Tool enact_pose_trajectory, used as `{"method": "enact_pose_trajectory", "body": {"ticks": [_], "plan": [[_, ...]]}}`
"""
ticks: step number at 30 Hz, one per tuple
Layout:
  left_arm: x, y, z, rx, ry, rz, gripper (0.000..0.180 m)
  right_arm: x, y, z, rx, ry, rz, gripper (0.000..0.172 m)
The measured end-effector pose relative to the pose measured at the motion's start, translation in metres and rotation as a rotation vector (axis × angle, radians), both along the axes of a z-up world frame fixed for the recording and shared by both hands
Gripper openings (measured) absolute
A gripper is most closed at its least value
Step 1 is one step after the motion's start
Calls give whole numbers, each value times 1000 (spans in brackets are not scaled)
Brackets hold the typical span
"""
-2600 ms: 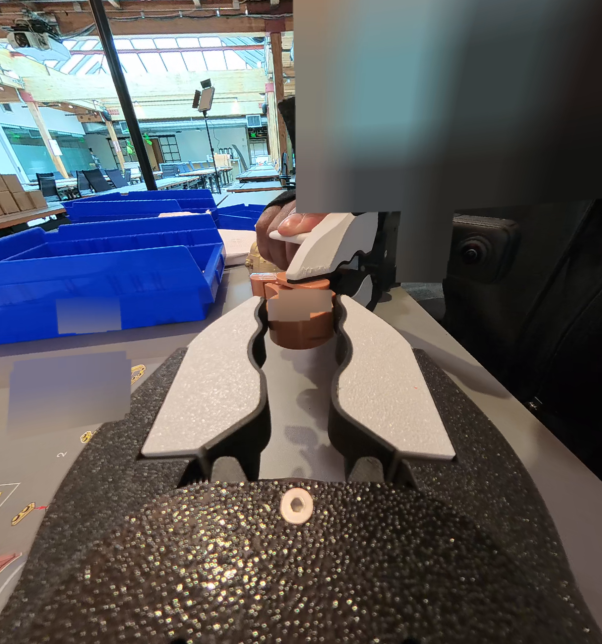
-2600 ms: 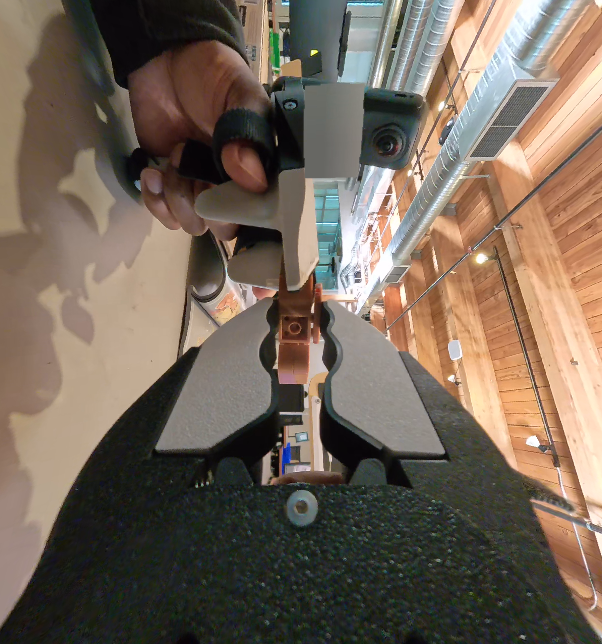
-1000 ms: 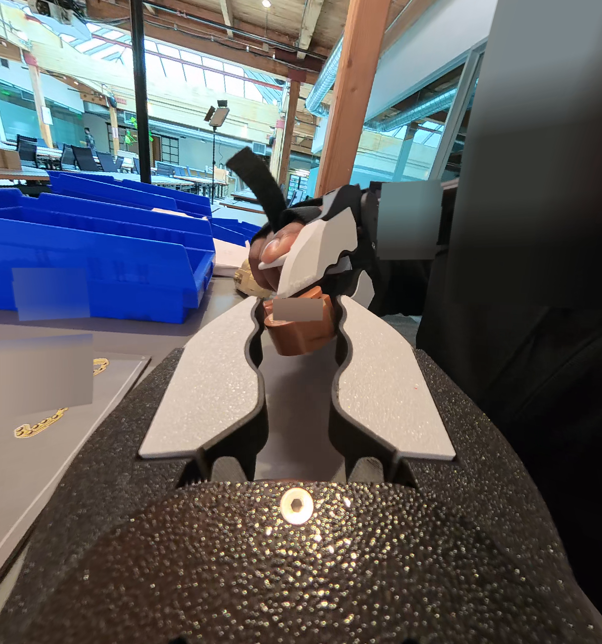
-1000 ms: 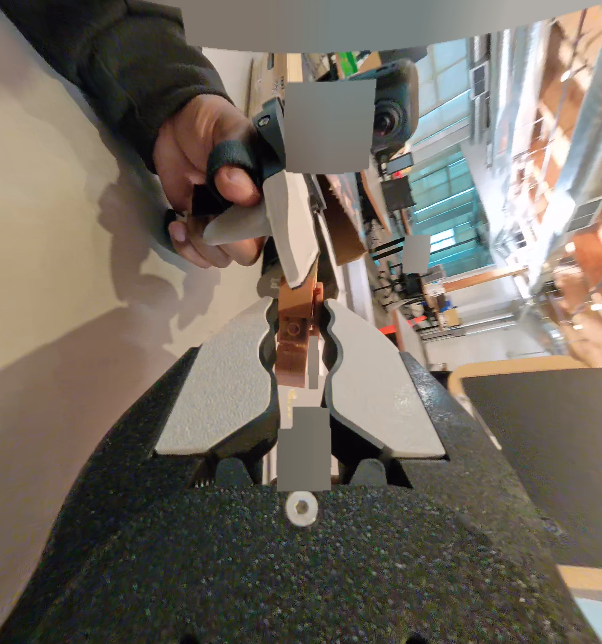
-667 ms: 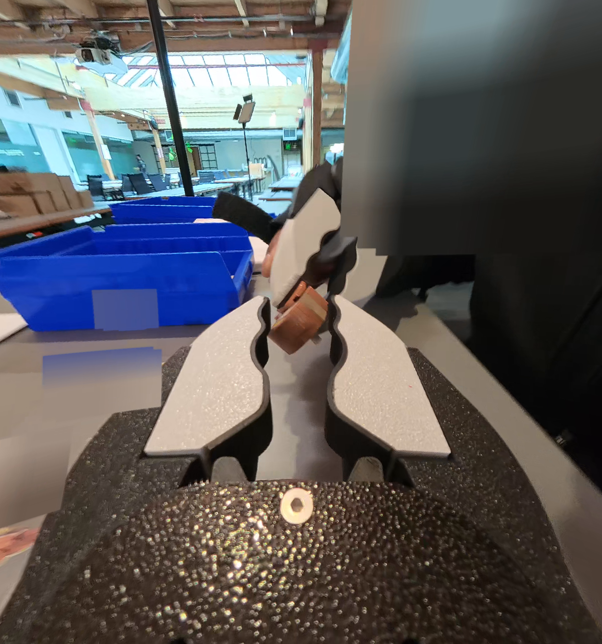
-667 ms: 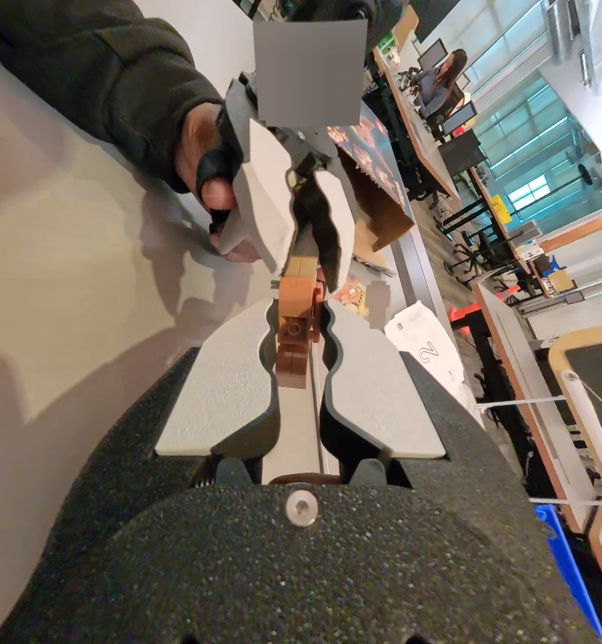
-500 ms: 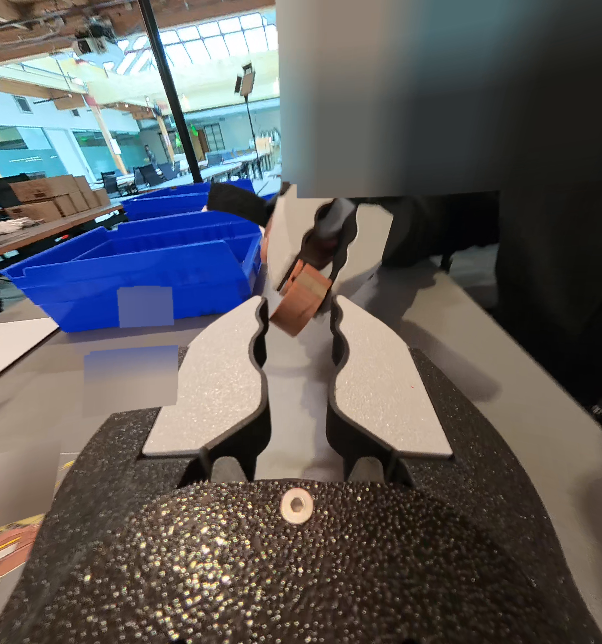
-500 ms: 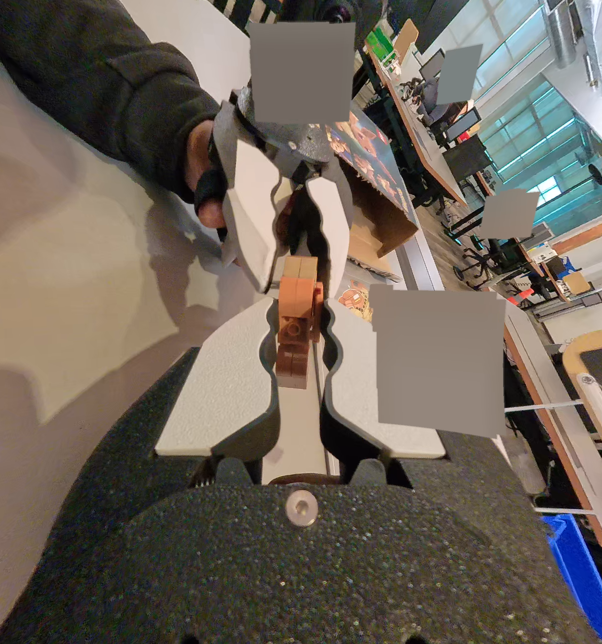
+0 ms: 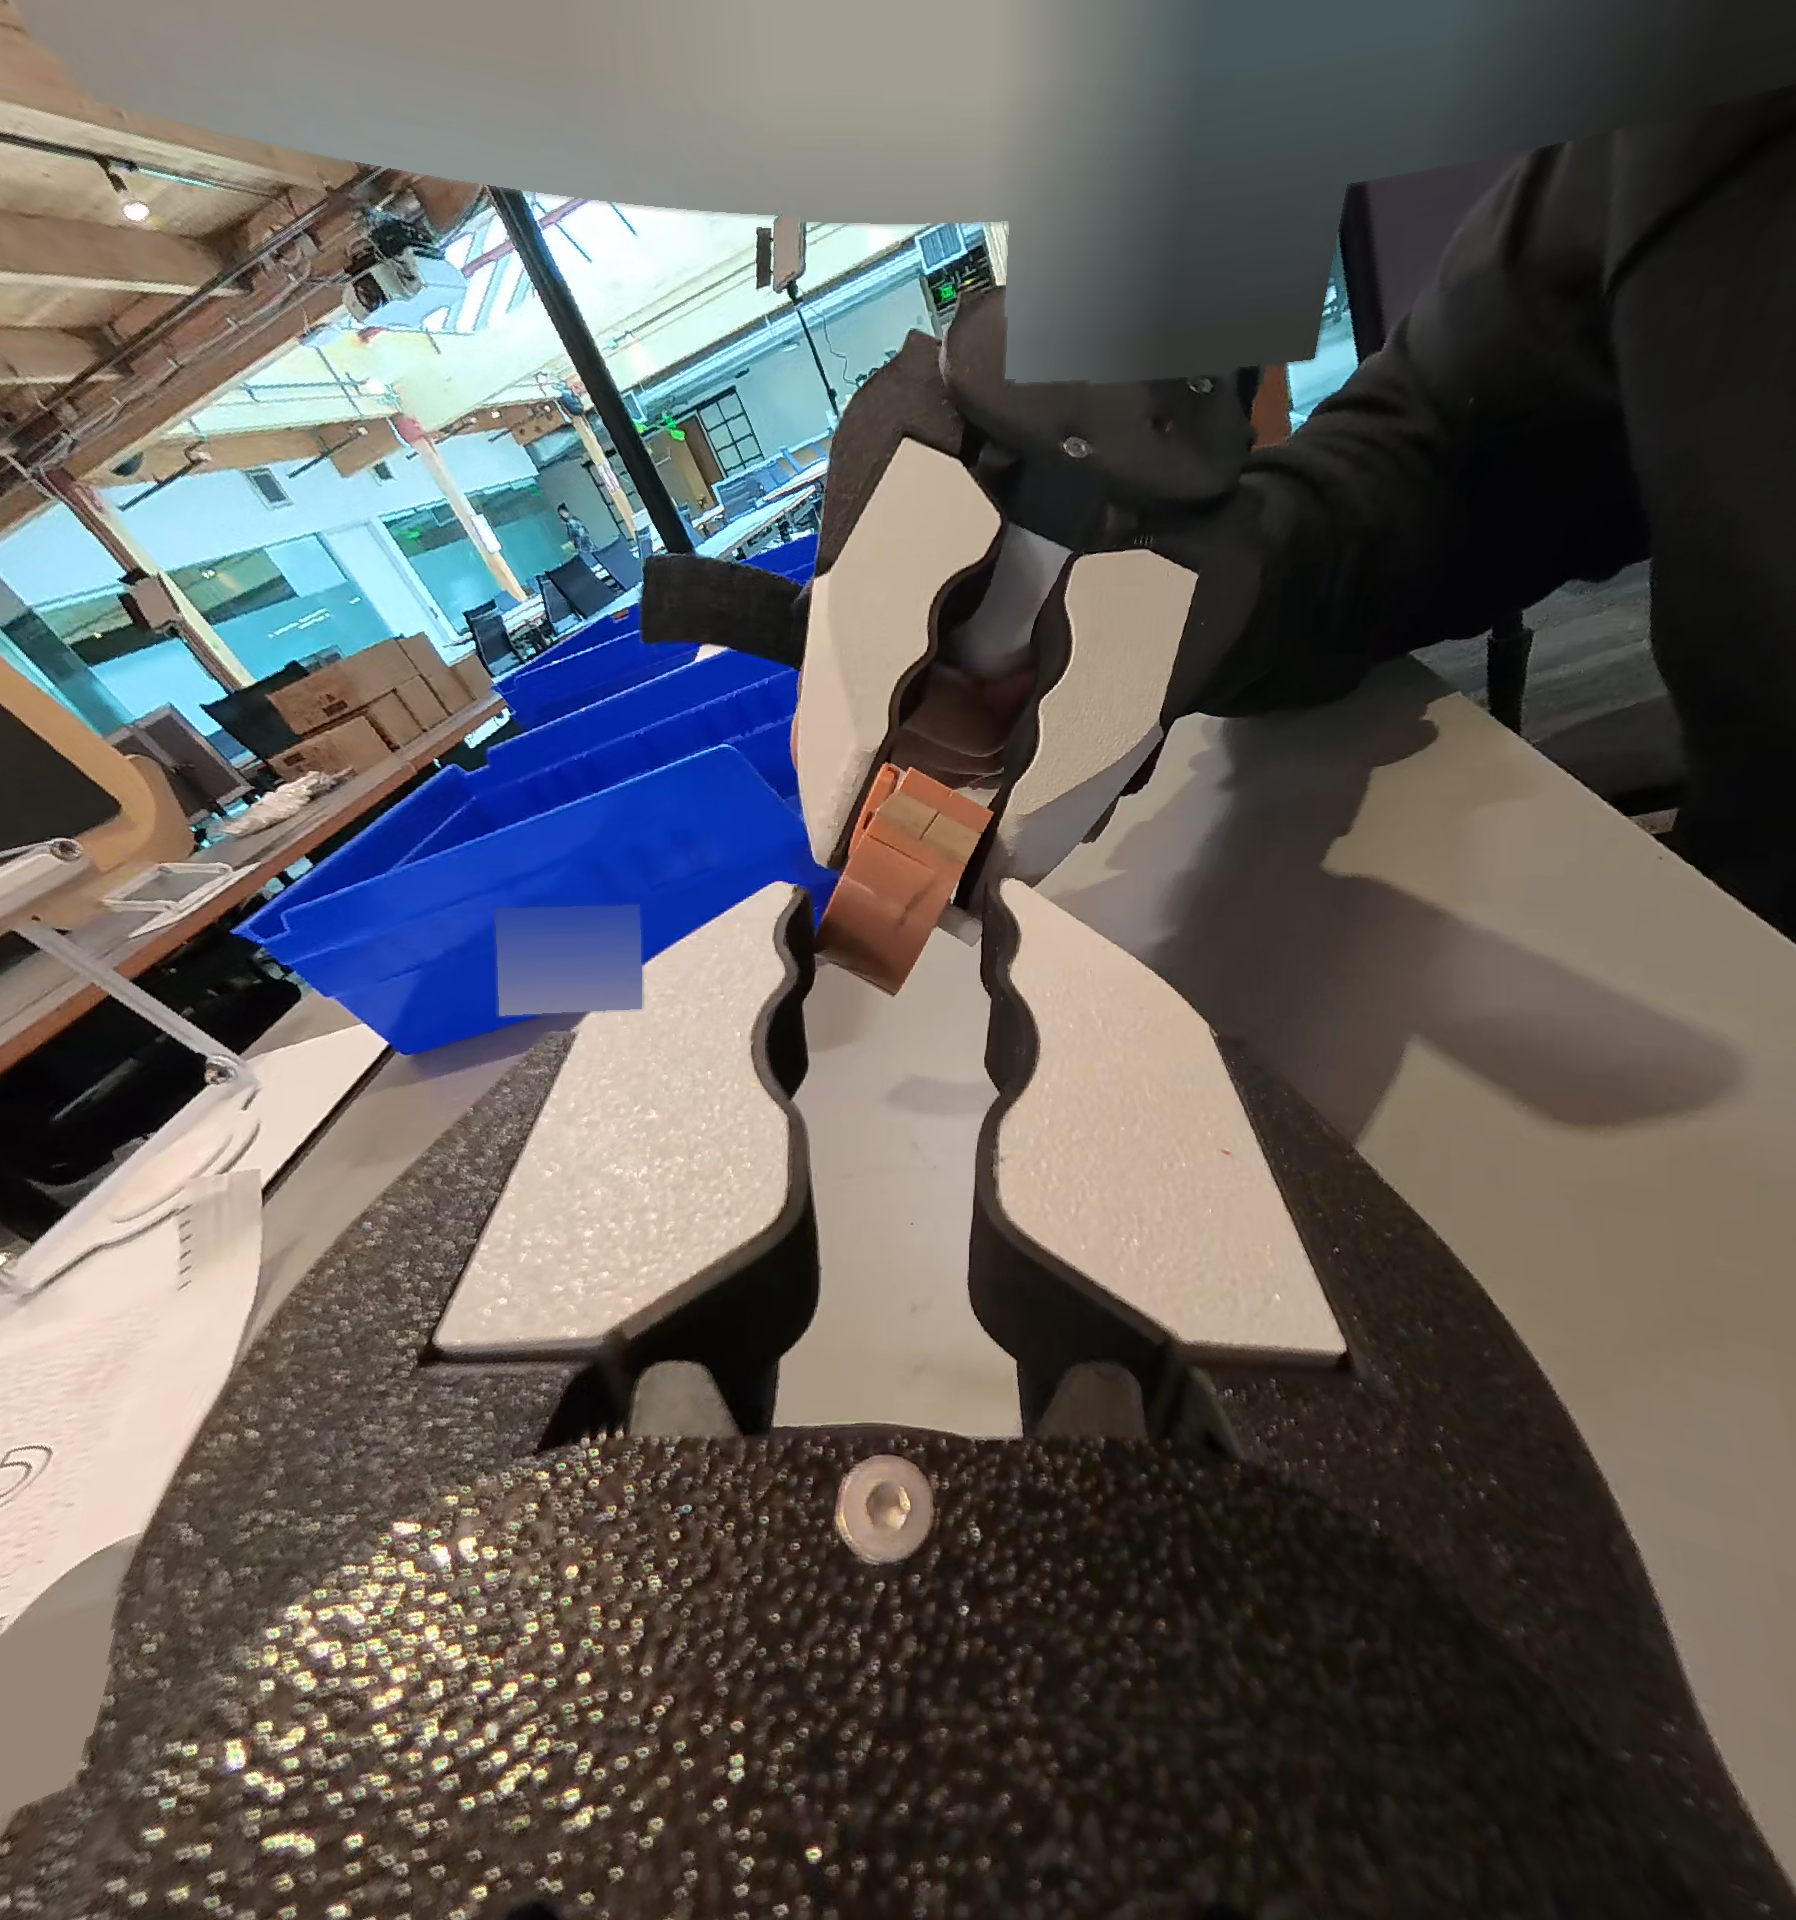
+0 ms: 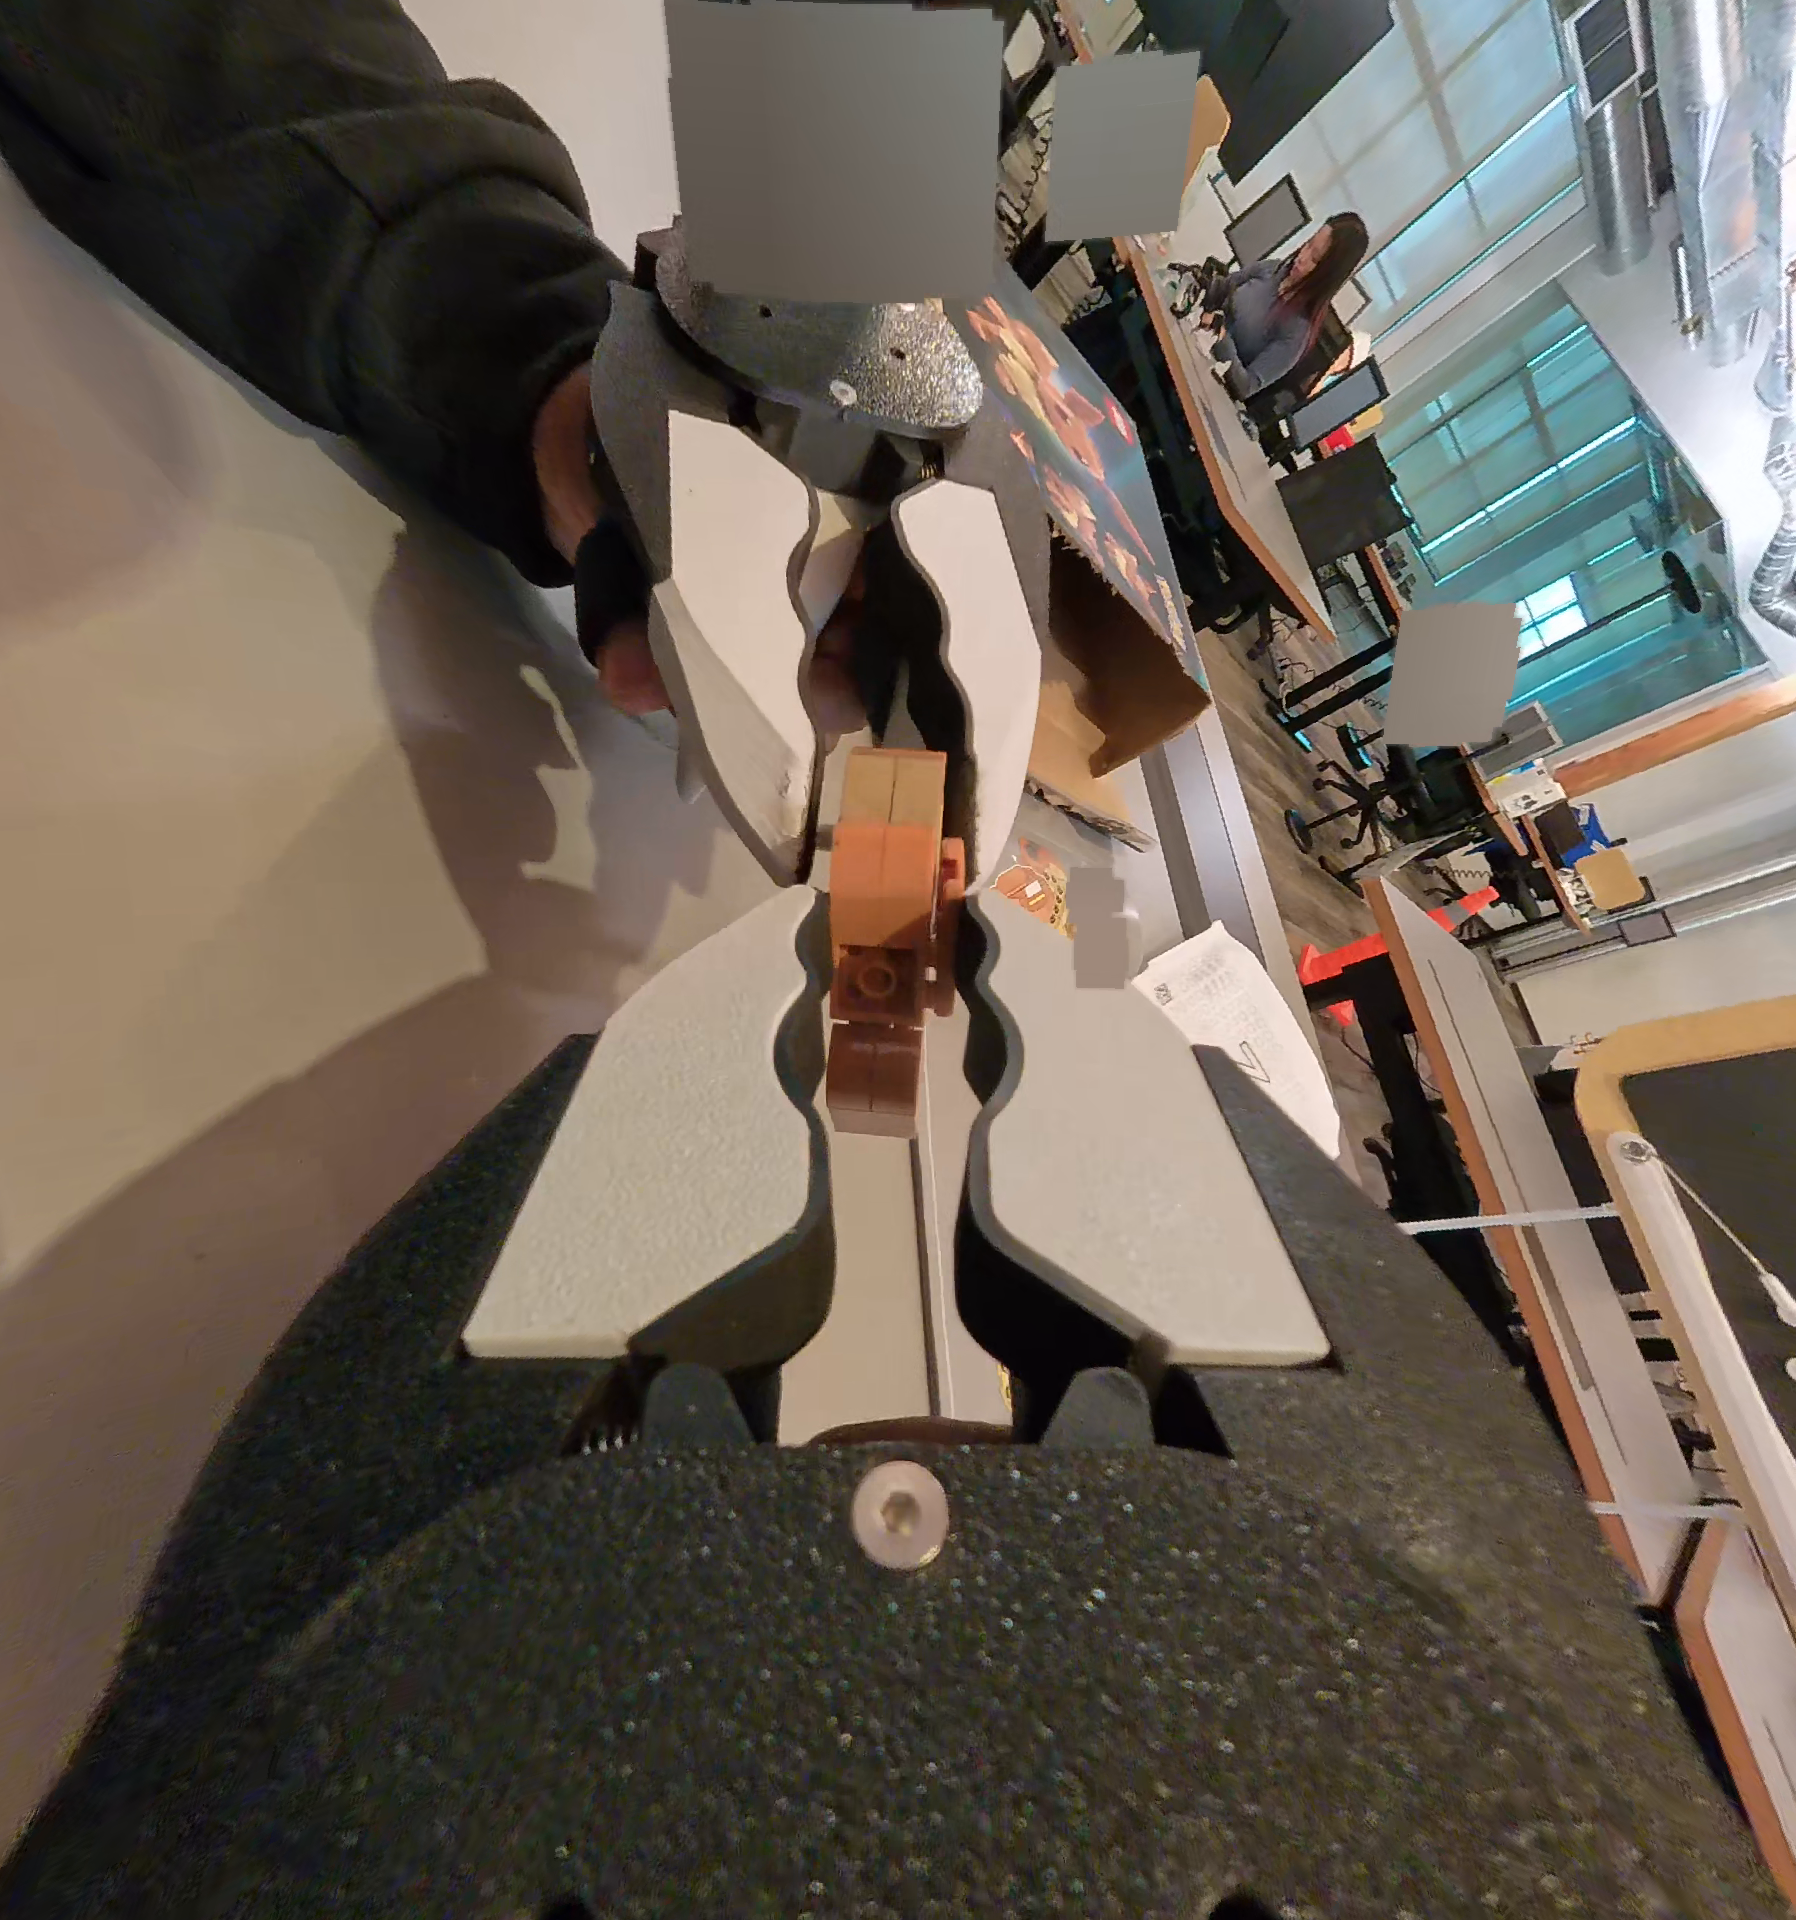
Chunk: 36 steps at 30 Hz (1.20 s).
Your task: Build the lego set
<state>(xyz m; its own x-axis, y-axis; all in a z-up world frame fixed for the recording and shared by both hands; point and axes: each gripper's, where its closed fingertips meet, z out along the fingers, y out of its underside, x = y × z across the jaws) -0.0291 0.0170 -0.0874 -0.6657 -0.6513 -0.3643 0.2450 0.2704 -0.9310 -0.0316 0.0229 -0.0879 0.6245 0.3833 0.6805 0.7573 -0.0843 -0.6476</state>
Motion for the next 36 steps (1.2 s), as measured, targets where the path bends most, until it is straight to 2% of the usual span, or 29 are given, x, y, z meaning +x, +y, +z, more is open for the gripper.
{"method": "enact_pose_trajectory", "body": {"ticks": [5, 19, 28, 32, 36], "plan": [[-1, -1, 1, -47, 15, -16, 30, 0, -1, 3, 33, 9, 4, 22], [-1, -4, 2, -15, -10, 6, 30, 3, -3, 3, 29, -28, -23, 22], [-4, -7, 7, -62, -20, -25, 30, -1, -5, 7, 44, 110, 41, 22], [-7, -10, 10, 10, -96, -10, 29, -3, -7, 8, 26, 198, 85, 22], [-8, -13, 8, 64, -115, 4, 29, -4, -7, 4, 11, 194, 100, 22]]}}
